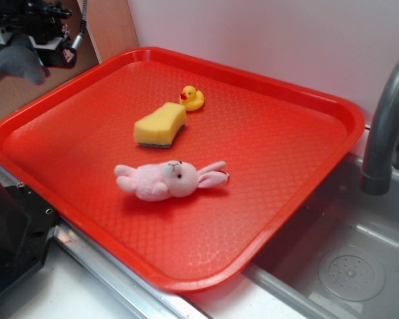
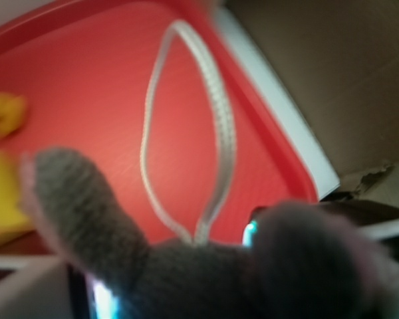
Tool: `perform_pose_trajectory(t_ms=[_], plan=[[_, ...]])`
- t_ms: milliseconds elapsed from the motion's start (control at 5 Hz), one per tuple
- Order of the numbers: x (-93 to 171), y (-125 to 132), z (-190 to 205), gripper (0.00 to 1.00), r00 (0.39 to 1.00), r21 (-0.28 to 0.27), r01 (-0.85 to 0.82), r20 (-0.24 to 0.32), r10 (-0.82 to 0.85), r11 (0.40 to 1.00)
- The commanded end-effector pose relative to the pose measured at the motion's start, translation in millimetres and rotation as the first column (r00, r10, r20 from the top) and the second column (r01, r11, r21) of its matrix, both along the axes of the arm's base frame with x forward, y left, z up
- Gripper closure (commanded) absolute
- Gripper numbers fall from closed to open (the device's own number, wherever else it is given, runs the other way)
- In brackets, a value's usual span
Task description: Grab the gray animal.
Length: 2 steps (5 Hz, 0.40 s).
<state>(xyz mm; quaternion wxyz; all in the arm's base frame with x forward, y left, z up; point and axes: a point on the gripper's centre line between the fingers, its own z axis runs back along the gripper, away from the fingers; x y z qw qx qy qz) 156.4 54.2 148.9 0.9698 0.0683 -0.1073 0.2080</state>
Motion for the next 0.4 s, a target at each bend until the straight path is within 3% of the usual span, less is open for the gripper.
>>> perform_pose_trajectory(t_ms=[0,200], plan=[[4.5,-17.0,60.1,1.00,0.994,-0.027,0.101,0.055,-0.099,0.995],[14.5,-15.2,56.4,1.00,0.991,-0.018,0.106,0.085,-0.104,0.994]])
